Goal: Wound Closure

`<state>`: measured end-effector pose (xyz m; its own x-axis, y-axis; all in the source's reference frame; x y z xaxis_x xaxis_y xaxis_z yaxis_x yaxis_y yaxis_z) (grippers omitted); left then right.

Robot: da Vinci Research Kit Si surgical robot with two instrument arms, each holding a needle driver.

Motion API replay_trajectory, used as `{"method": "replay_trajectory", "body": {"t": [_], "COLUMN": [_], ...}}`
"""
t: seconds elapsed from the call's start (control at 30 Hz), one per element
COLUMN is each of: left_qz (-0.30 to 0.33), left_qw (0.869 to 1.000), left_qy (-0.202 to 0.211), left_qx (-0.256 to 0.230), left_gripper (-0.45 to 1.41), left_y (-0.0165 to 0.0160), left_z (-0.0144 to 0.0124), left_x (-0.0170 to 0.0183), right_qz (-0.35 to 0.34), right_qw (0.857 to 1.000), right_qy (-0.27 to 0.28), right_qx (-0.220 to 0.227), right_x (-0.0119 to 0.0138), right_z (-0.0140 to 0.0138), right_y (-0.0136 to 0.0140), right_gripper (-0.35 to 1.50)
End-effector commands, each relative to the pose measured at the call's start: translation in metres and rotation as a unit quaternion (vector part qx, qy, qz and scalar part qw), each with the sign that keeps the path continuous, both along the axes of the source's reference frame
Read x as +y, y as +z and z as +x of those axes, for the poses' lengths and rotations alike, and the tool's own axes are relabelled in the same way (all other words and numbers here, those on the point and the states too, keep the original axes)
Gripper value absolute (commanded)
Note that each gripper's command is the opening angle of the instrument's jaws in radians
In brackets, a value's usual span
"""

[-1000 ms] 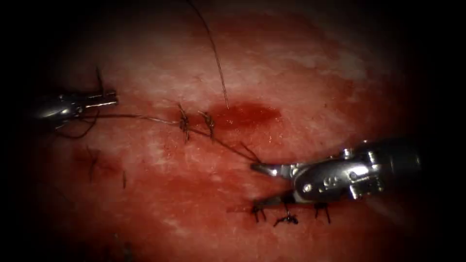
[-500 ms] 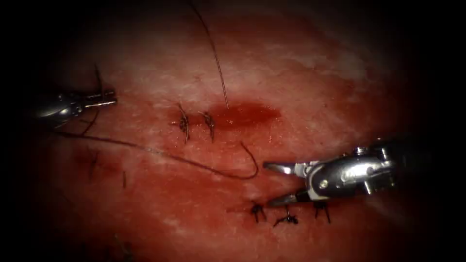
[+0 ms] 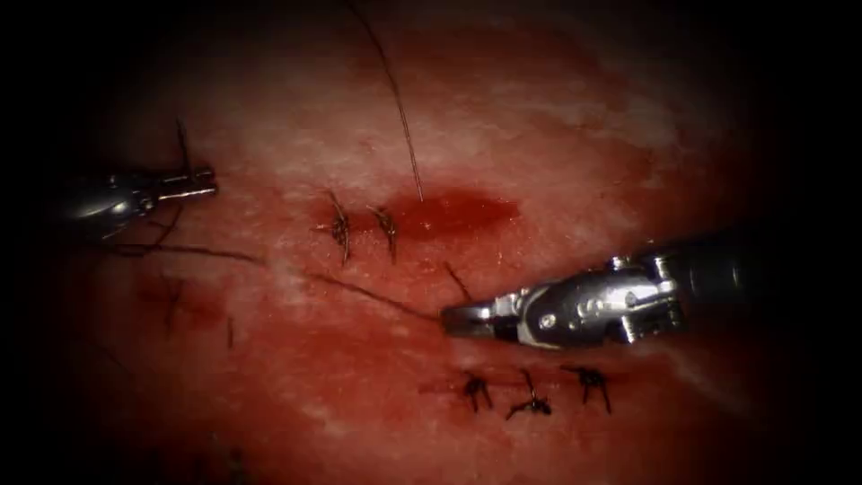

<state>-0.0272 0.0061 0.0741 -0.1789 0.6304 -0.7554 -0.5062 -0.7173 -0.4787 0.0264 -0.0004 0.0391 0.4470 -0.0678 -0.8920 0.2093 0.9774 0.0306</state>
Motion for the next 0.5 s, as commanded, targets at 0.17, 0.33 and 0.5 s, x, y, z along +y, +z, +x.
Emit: {"method": "replay_trajectory", "body": {"t": [0.17,0.33,0.5], "left_qz": [0.001,0.001,0.001], "left_qw": [1.000,1.000,1.000], "left_qy": [0.001,0.000,0.000], "left_qx": [0.000,0.000,0.000], "left_gripper": [-0.42,-0.42,-0.42], "left_y": [0.0006,0.0006,0.0007], "left_z": [-0.0005,-0.0005,-0.0005], "left_x": [-0.0009,-0.0009,-0.0009], "right_qz": [0.003,0.010,0.029], "right_qw": [0.999,0.999,0.997], "right_qy": [-0.021,-0.031,-0.067], "right_qx": [-0.025,-0.021,0.000], "right_x": [-0.0017,-0.0029,-0.0050], "right_z": [0.0017,0.0035,0.0055], "right_y": [-0.0033,-0.0071,-0.0115], "right_gripper": [-0.35,-0.35,-0.35]}}
